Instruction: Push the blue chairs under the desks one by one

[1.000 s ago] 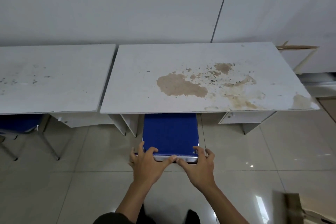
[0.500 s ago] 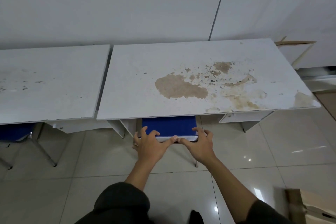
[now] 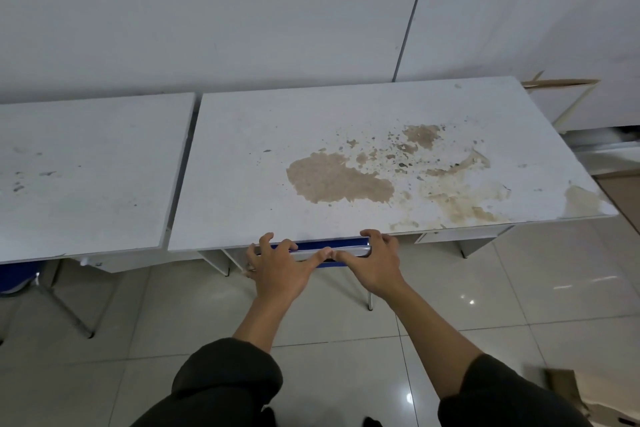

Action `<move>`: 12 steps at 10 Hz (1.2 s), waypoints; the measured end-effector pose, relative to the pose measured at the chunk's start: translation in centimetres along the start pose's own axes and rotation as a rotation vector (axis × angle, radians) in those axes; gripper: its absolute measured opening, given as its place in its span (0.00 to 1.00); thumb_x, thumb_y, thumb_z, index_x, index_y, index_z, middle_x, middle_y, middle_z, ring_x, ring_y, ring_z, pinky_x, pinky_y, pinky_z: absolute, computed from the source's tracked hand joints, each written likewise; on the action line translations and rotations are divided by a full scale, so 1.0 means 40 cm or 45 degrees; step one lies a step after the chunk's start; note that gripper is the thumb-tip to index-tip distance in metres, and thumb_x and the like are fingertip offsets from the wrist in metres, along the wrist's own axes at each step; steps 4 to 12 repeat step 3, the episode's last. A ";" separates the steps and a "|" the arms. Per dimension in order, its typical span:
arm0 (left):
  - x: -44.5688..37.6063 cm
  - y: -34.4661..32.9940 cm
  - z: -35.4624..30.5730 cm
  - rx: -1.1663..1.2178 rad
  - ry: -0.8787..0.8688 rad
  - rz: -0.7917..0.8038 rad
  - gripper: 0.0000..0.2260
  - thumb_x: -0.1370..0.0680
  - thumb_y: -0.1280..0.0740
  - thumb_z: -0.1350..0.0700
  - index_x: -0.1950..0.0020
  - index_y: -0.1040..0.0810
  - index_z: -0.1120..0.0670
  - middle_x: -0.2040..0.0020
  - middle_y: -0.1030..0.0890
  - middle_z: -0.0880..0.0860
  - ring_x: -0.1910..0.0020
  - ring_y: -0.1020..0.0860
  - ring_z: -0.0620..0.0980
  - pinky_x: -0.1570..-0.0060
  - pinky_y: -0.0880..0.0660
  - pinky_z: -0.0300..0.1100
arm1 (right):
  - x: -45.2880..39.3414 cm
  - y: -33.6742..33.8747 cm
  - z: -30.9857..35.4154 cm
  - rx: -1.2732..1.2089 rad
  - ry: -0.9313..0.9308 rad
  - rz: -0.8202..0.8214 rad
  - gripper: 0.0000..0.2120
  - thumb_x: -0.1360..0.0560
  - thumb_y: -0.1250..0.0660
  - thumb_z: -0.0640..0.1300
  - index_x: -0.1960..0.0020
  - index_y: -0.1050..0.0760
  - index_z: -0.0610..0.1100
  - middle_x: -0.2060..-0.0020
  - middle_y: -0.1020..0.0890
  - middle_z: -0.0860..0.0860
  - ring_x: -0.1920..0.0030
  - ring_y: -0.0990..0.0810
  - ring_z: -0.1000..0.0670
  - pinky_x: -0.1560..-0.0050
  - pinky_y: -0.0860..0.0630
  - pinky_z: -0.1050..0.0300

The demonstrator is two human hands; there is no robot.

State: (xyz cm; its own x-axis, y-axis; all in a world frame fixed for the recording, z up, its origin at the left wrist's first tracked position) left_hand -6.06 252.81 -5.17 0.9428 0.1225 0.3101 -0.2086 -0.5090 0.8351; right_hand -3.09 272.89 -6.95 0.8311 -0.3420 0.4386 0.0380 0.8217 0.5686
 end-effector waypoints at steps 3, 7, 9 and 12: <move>0.018 0.054 -0.031 -0.037 0.071 0.269 0.46 0.41 0.41 0.13 0.39 0.22 0.45 0.27 0.32 0.51 0.24 0.40 0.61 0.28 0.32 0.62 | 0.026 0.053 0.062 0.241 -0.137 0.193 0.52 0.41 0.32 0.78 0.24 0.37 0.54 0.24 0.41 0.44 0.24 0.38 0.37 0.27 0.33 0.39; 0.018 0.054 -0.031 -0.037 0.071 0.269 0.46 0.41 0.41 0.13 0.39 0.22 0.45 0.27 0.32 0.51 0.24 0.40 0.61 0.28 0.32 0.62 | 0.026 0.053 0.062 0.241 -0.137 0.193 0.52 0.41 0.32 0.78 0.24 0.37 0.54 0.24 0.41 0.44 0.24 0.38 0.37 0.27 0.33 0.39; 0.018 0.054 -0.031 -0.037 0.071 0.269 0.46 0.41 0.41 0.13 0.39 0.22 0.45 0.27 0.32 0.51 0.24 0.40 0.61 0.28 0.32 0.62 | 0.026 0.053 0.062 0.241 -0.137 0.193 0.52 0.41 0.32 0.78 0.24 0.37 0.54 0.24 0.41 0.44 0.24 0.38 0.37 0.27 0.33 0.39; 0.018 0.054 -0.031 -0.037 0.071 0.269 0.46 0.41 0.41 0.13 0.39 0.22 0.45 0.27 0.32 0.51 0.24 0.40 0.61 0.28 0.32 0.62 | 0.026 0.053 0.062 0.241 -0.137 0.193 0.52 0.41 0.32 0.78 0.24 0.37 0.54 0.24 0.41 0.44 0.24 0.38 0.37 0.27 0.33 0.39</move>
Point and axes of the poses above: each hand's wrist, its own x-axis away from the middle knuckle, its own y-axis out of the back of the hand, z = x × y, the point moved 1 cm from there along -x, towards the middle knuckle
